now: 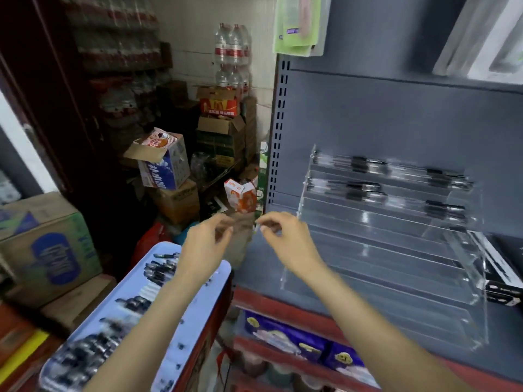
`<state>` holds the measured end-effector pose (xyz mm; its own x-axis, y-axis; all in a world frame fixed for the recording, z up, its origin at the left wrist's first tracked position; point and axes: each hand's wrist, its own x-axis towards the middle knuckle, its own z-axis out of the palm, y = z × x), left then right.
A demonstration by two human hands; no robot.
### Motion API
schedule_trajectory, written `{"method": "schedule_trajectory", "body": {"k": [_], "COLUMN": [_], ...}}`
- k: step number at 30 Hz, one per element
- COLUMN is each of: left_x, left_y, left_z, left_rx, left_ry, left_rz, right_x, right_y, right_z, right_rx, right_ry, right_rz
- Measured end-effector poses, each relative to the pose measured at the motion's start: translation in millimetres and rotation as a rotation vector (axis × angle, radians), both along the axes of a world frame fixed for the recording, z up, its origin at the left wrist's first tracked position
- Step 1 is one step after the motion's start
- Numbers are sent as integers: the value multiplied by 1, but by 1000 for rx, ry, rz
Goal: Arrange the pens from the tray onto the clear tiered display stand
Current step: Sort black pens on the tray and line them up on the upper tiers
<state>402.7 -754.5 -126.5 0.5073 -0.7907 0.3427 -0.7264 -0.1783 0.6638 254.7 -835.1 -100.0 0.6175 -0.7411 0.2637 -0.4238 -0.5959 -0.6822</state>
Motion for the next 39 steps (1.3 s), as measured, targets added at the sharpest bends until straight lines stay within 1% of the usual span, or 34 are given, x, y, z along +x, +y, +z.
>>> {"method": "schedule_trajectory", "body": {"k": [2,4,6,9,11,15,19,21,24,28,34,39], "left_x": [27,56,91,144,176,213,228,235,242,246,243,242], "left_y": [30,61,89,126,143,156,149,146,145,148,145,144], "left_z": [-18,-36,-54,-87,-111,-150,-177,-188,-202,-211,-210,-208], "left_rx": [72,138,200,305,403,551,688,732,749,694,600,619], "left_ry": [20,78,107,121,122,58,-59,-76,-60,-77,-106,-83], "left_rz": [35,63,98,110,63,-124,-259,-302,-342,-361,-305,-289], "right_x": [30,61,93,134,155,185,201,207,214,221,231,240], "right_y": [27,53,77,102,112,124,125,121,114,110,110,107], "right_z": [-17,-35,-54,-87,-111,-156,-189,-200,-208,-208,-202,-198], "right_rx": [48,99,152,284,337,367,310,257,211,158,64,47], "right_ry": [35,72,114,218,285,427,587,654,743,823,974,1074], "right_rz": [75,132,157,170,147,102,57,17,2,27,99,138]}}
